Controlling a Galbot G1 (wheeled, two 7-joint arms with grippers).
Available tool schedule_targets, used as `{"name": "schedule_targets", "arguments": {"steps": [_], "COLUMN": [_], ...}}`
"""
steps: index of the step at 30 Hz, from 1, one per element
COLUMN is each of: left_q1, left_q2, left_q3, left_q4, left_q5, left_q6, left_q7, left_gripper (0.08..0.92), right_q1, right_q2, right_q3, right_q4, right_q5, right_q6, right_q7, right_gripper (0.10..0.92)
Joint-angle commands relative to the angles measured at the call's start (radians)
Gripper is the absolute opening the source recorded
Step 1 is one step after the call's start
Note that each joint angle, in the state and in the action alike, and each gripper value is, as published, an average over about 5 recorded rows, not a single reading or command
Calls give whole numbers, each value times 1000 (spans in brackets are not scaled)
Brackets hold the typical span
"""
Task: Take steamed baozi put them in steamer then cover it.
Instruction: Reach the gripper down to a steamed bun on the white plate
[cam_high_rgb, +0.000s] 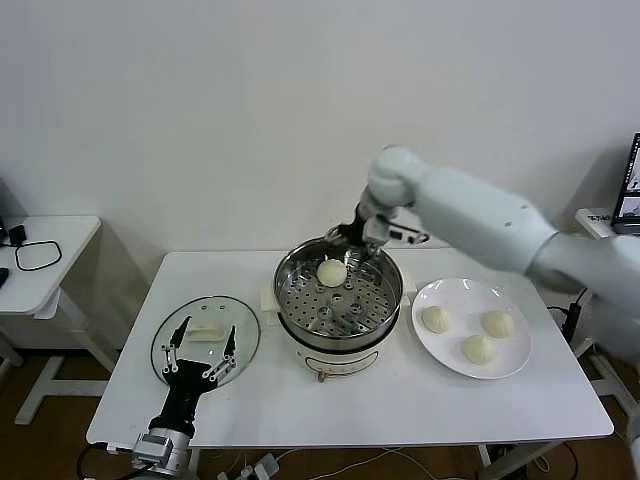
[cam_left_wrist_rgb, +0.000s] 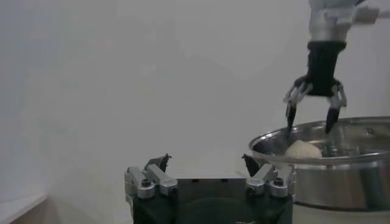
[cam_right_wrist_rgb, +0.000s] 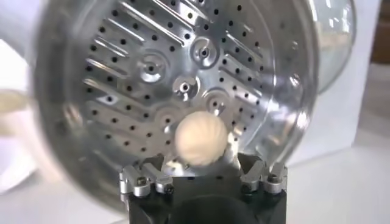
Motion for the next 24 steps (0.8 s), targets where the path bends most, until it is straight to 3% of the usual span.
{"name": "schedule_targets", "arguments": {"steps": [1, 10, 24], "left_q1": [5, 20, 29], "left_q2": [5, 0, -9], "left_q3": [14, 35, 40], "left_q4": [-30, -41, -47], "left_q5": [4, 23, 31], "left_q6": [2, -9, -12], "left_q7": [-2, -4, -8], "left_gripper": [823, 823, 823], "right_q1": [136, -181, -449], "right_q2": [-365, -475, -256], "right_q3": [-95, 51, 293], "right_q4": [195, 124, -150], "right_q5": [388, 348, 154], "right_q6": [-454, -635, -633], "right_q7": [-175, -157, -85], "right_gripper": [823, 823, 823]}}
